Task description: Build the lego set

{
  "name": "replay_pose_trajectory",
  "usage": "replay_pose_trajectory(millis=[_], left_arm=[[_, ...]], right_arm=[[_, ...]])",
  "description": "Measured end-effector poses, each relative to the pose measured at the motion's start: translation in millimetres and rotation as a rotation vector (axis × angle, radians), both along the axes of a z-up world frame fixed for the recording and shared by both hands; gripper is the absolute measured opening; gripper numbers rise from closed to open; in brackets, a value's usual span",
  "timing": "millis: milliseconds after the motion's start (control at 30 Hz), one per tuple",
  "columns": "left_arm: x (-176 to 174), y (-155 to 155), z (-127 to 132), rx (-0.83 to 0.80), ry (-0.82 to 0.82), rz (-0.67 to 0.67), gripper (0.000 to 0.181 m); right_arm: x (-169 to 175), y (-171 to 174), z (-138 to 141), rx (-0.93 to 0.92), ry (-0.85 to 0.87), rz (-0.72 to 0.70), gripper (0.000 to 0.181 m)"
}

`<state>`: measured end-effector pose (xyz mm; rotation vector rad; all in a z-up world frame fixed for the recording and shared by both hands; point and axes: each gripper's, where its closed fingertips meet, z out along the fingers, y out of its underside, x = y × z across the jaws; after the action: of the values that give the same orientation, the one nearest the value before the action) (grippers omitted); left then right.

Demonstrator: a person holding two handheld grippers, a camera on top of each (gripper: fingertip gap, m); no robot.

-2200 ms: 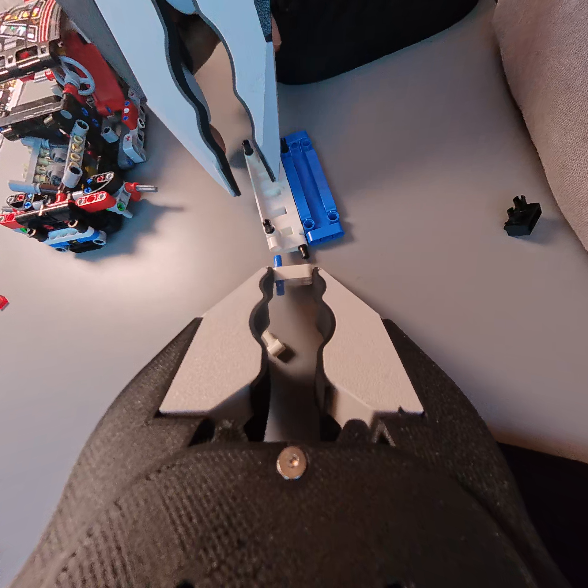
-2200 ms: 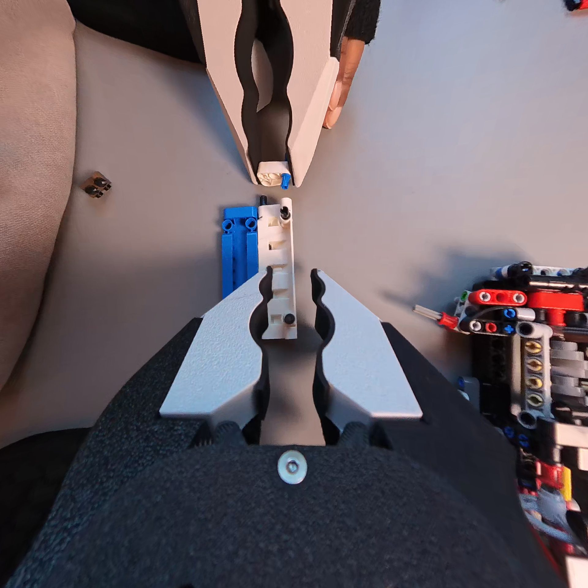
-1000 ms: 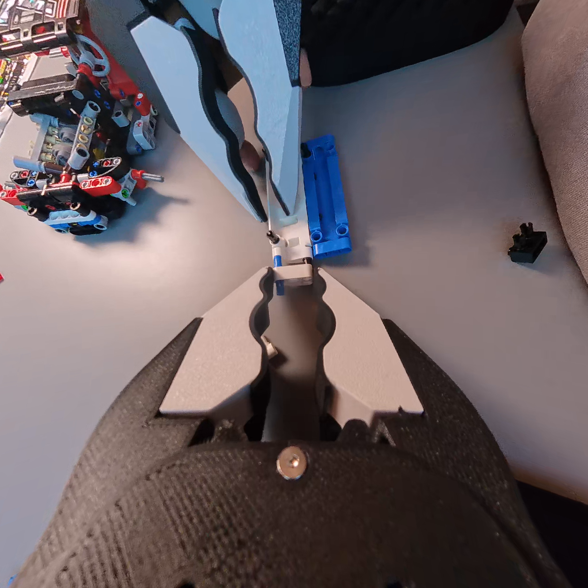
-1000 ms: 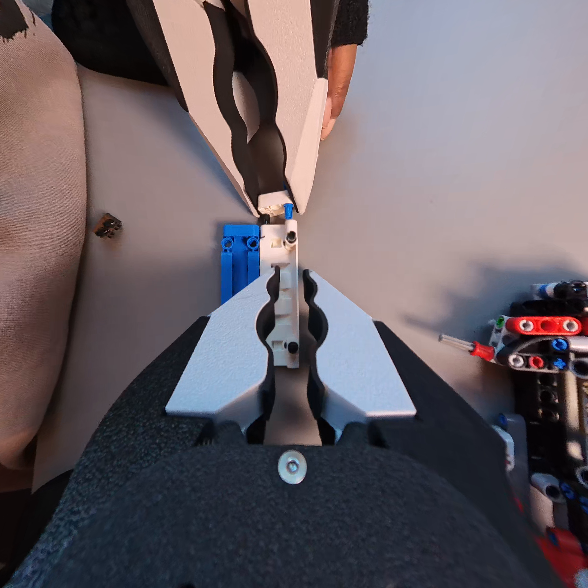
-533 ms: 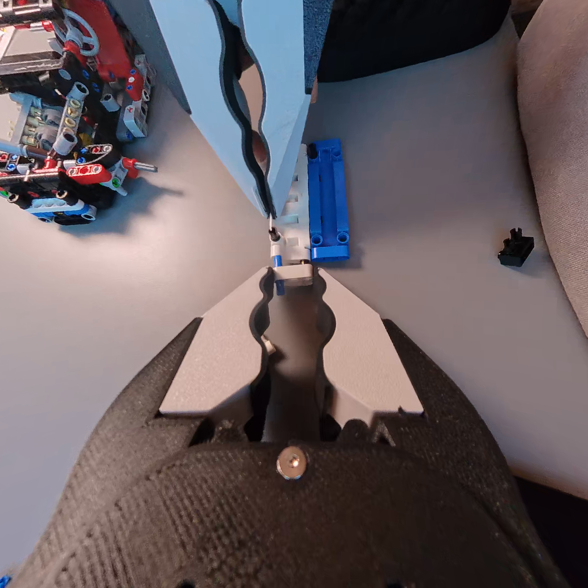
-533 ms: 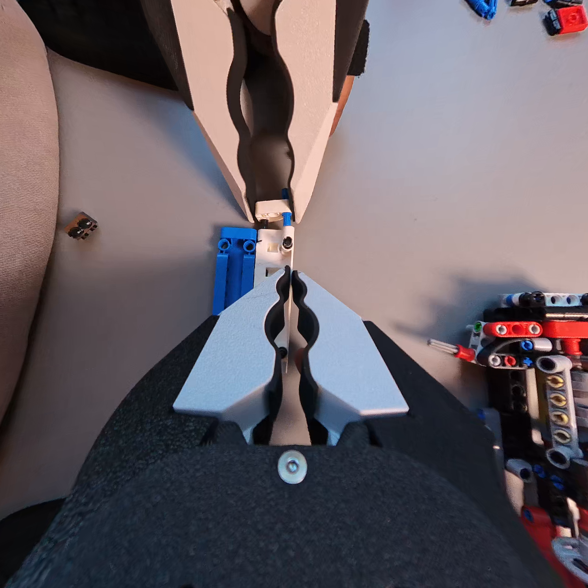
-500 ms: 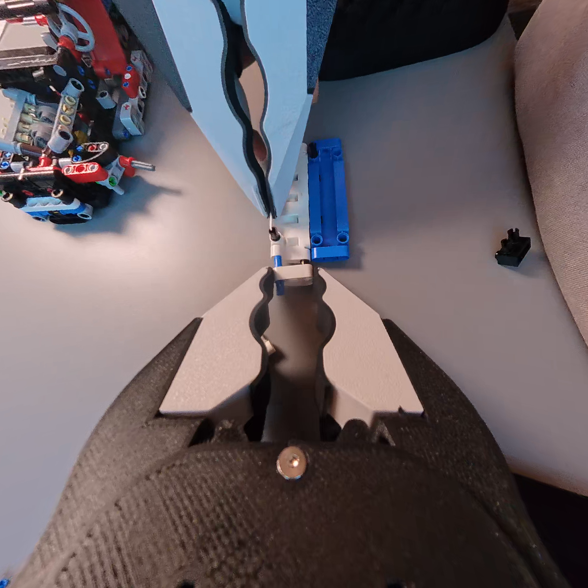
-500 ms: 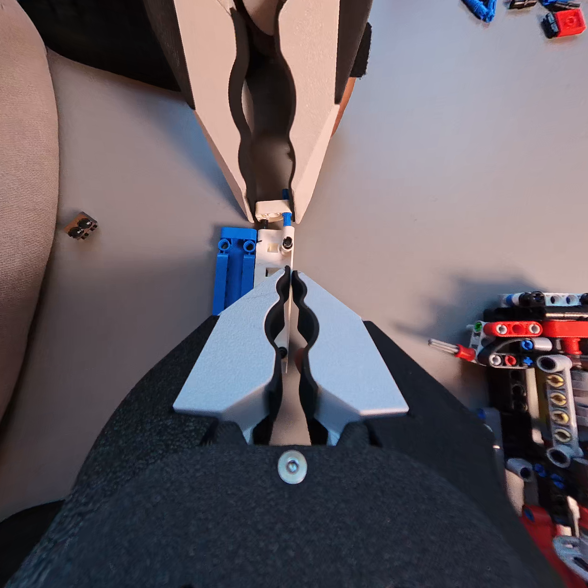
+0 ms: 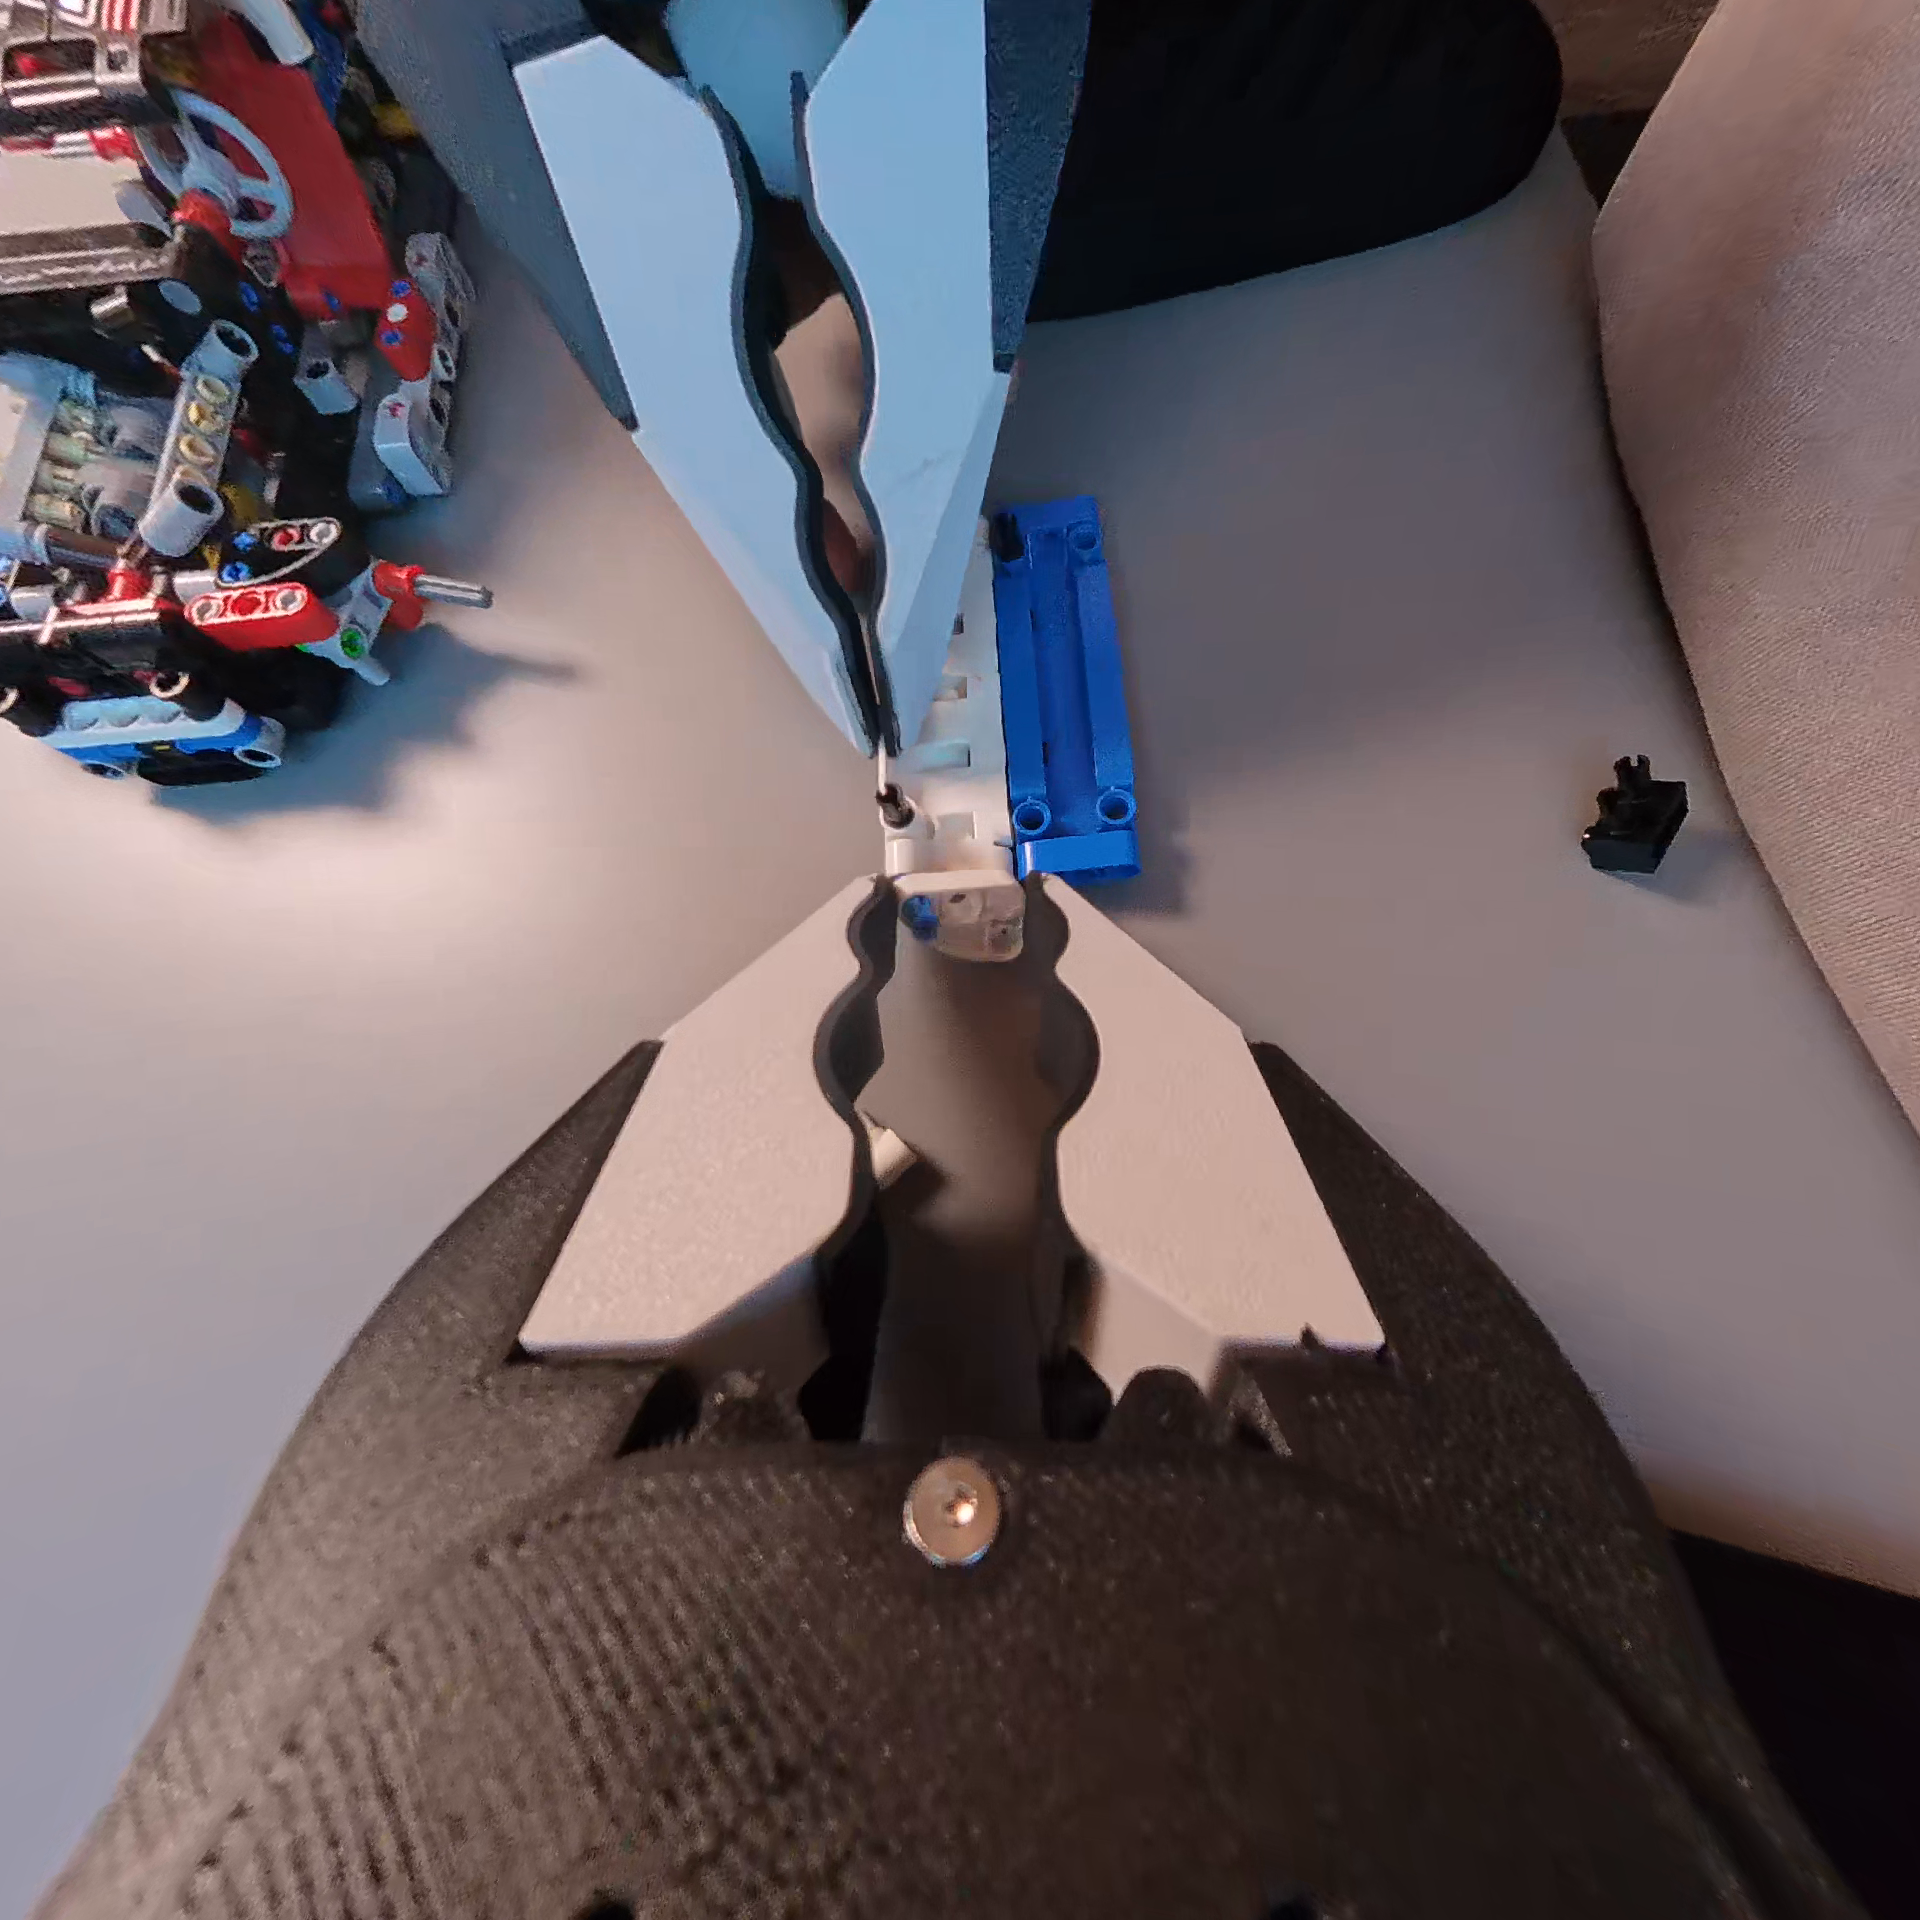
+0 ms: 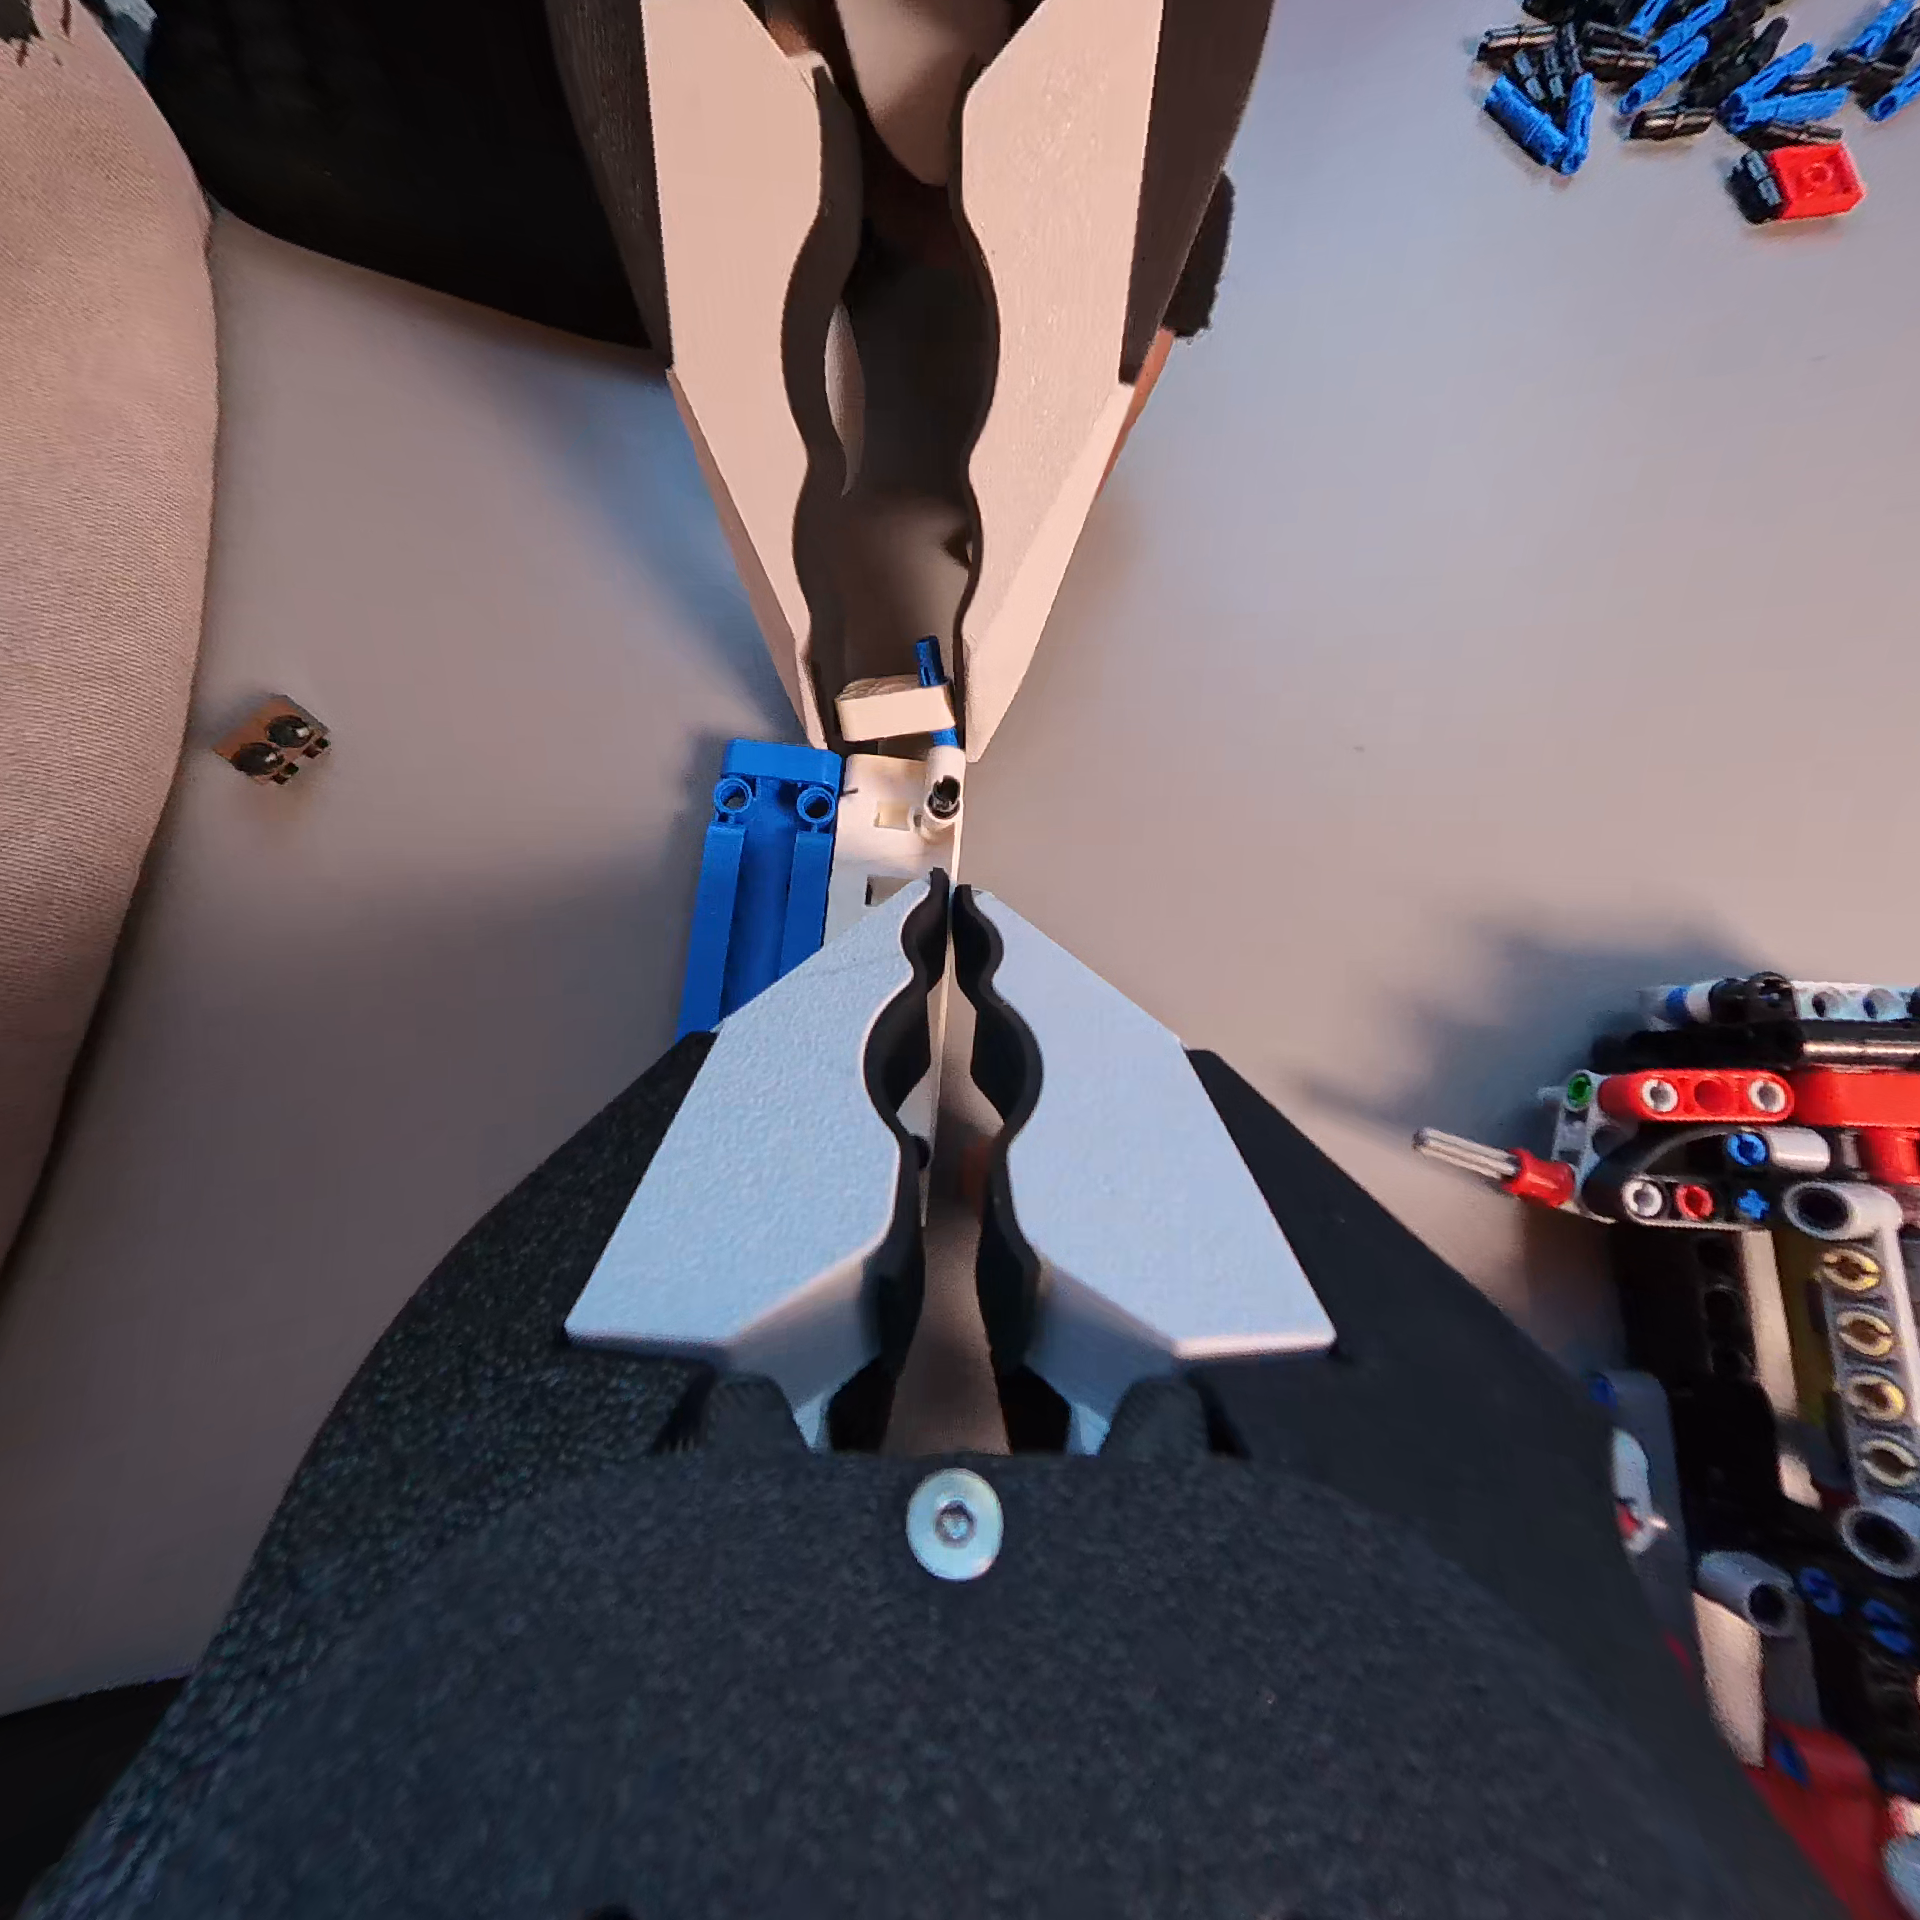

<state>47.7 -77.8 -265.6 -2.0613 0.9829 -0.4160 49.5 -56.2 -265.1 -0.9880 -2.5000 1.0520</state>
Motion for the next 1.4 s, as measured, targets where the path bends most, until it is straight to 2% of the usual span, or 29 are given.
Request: replay_pose_trajectory(millis=[233,433,600,700,767,867,1067,1233,1400], left_arm=[[0,-4,-1,0.117,0.081,-0.141,0.023],[-3,-2,-1,0.111,0.081,-0.121,0.023],[-9,1,-2,0.090,0.105,-0.064,0.023],[-5,-2,-2,0.079,0.087,-0.062,0.023],[-3,-2,-3,0.065,0.061,-0.061,0.023],[-3,-2,-3,0.045,0.046,-0.066,0.023],[-5,-3,0,0.072,0.037,-0.077,0.023],[-7,0,34,0.140,-0.171,-0.024,0.023],[-5,-3,89,0.214,-0.553,-0.027,0.023]], right_arm=[[1,-2,4,-0.058,0.054,0.047,0.000],[-1,1,2,0.011,0.085,0.031,0.000],[14,1,8,-0.003,-0.011,0.043,0.048],[27,1,-3,0.119,-0.114,0.064,0.073],[26,1,-9,0.201,-0.109,0.065,0.064],[21,1,-8,0.195,-0.108,0.057,0.049],[17,-4,-4,0.097,0.017,0.017,0.049],[18,-5,21,-0.041,0.162,-0.012,0.049],[15,-10,57,-0.217,0.287,-0.023,0.049]])
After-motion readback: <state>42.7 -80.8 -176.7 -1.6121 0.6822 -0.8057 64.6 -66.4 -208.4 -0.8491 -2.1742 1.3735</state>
